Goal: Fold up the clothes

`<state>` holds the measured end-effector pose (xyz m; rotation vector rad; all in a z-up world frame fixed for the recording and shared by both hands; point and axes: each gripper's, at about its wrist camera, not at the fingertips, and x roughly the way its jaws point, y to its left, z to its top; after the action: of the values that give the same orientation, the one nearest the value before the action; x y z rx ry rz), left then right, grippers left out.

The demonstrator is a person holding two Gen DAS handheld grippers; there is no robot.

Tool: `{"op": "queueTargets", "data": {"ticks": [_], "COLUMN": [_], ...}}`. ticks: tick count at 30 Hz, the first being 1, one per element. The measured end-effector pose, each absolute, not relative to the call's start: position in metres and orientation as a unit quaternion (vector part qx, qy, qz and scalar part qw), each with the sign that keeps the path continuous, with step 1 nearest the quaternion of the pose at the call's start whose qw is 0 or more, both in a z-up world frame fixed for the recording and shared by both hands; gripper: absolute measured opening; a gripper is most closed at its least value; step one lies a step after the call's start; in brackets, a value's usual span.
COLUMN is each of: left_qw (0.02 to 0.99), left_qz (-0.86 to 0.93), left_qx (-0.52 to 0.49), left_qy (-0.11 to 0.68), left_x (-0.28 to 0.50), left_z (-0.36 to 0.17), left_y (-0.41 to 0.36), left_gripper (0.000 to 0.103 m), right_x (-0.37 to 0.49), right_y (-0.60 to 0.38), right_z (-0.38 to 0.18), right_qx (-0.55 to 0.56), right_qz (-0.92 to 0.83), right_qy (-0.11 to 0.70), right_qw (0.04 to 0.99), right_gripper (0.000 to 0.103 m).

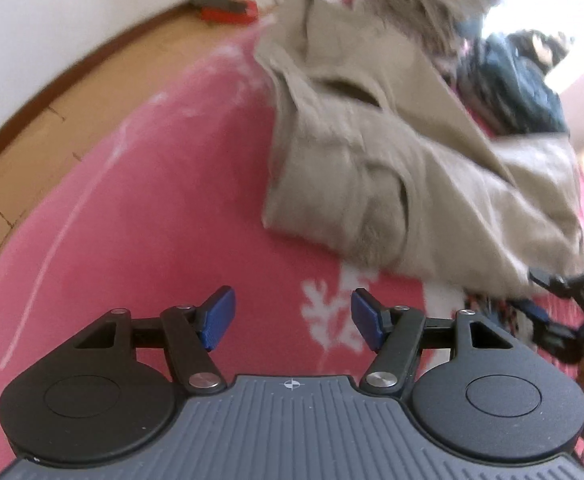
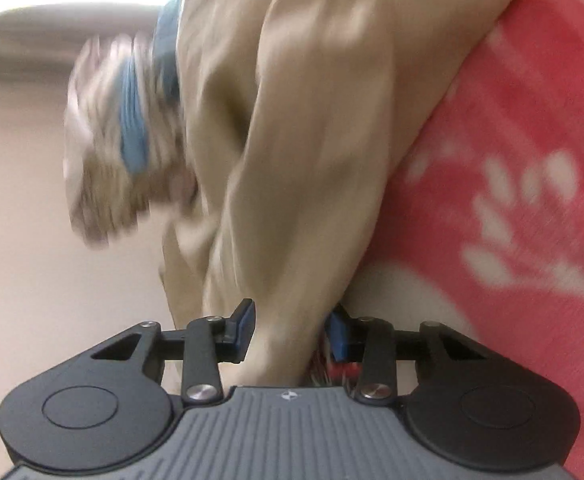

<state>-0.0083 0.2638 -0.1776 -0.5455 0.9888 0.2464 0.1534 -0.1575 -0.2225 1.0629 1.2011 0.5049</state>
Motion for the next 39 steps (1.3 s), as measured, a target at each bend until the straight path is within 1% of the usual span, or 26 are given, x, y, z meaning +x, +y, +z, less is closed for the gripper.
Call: {"op": "queueTargets", "data": {"ticks": [4,8,10,12,14,15,16,17,19,21,25,28,30,33,34,35,36,37,38,39], "left_qw": [0.866,0.883,0.887,0.889,0.891,0.889,0.887,0.885,0.883,0.886,0.886,0.891,0.891,0.887,0.882,0.875,0.864,0.849,0.831,0.814], "left_qz": [0.099,0.069,0.048,0.034,0.033,0.036,0.040,0.040,0.032,0.017,-0.006,-0.027,-0.041,-0.054,-0.056,-0.056,-0.057,-0.054,-0.050,-0.043], "left_qx": [-0.224,-0.187,-0.176,-0.170,-0.165,-0.165,-0.167,-0.173,-0.172,-0.148,-0.143,-0.130,-0.123,-0.106,-0.093,-0.078,-0.068,-0.068,-0.071,-0.076], "left_qy": [0.437,0.425,0.423,0.424,0.423,0.425,0.428,0.431,0.435,0.439,0.442,0.435,0.435,0.446,0.459,0.475,0.496,0.522,0.549,0.574], "left_x": [0.006,0.024,0.031,0.032,0.033,0.033,0.034,0.035,0.036,0.038,0.038,0.034,0.035,0.041,0.044,0.047,0.049,0.052,0.054,0.054], "left_z": [-0.175,-0.179,-0.179,-0.178,-0.179,-0.180,-0.181,-0.180,-0.174,-0.161,-0.131,-0.098,-0.081,-0.068,-0.072,-0.081,-0.094,-0.112,-0.133,-0.153], "left_y": [0.266,0.265,0.263,0.263,0.263,0.264,0.265,0.267,0.265,0.259,0.268,0.284,0.296,0.312,0.314,0.314,0.313,0.312,0.310,0.309], "left_gripper": [0.072,0.071,0.064,0.061,0.051,0.042,0.035,0.033,0.017,0.013,0.012,0.012,0.012,0.012,0.012,0.013,0.015,0.020,0.023,0.029], "right_x": [0.156,0.155,0.153,0.149,0.147,0.147,0.146,0.147,0.147,0.143,0.132,0.117,0.104,0.086,0.082,0.078,0.076,0.075,0.075,0.076], "right_y": [-0.151,-0.139,-0.134,-0.131,-0.128,-0.127,-0.127,-0.124,-0.118,-0.117,-0.114,-0.112,-0.110,-0.104,-0.101,-0.095,-0.089,-0.082,-0.082,-0.082], "right_z": [-0.226,-0.227,-0.225,-0.227,-0.225,-0.223,-0.220,-0.214,-0.201,-0.185,-0.153,-0.139,-0.139,-0.157,-0.169,-0.183,-0.197,-0.205,-0.204,-0.196], "right_qx": [0.468,0.465,0.461,0.456,0.446,0.439,0.432,0.426,0.414,0.409,0.408,0.420,0.420,0.394,0.372,0.328,0.270,0.233,0.223,0.208], "right_qz": [0.230,0.244,0.245,0.236,0.230,0.231,0.232,0.236,0.246,0.267,0.303,0.315,0.316,0.301,0.286,0.267,0.244,0.235,0.239,0.246], "right_qy": [0.537,0.540,0.537,0.540,0.542,0.542,0.541,0.539,0.534,0.526,0.517,0.524,0.535,0.565,0.582,0.607,0.636,0.654,0.656,0.654], "right_qw": [0.663,0.658,0.663,0.667,0.674,0.679,0.683,0.687,0.695,0.697,0.689,0.671,0.661,0.660,0.664,0.673,0.681,0.681,0.680,0.684], "right_gripper": [0.042,0.036,0.032,0.017,0.009,0.006,0.006,0.005,0.005,0.005,0.005,0.005,0.005,0.005,0.007,0.012,0.021,0.017,0.018,0.026]}}
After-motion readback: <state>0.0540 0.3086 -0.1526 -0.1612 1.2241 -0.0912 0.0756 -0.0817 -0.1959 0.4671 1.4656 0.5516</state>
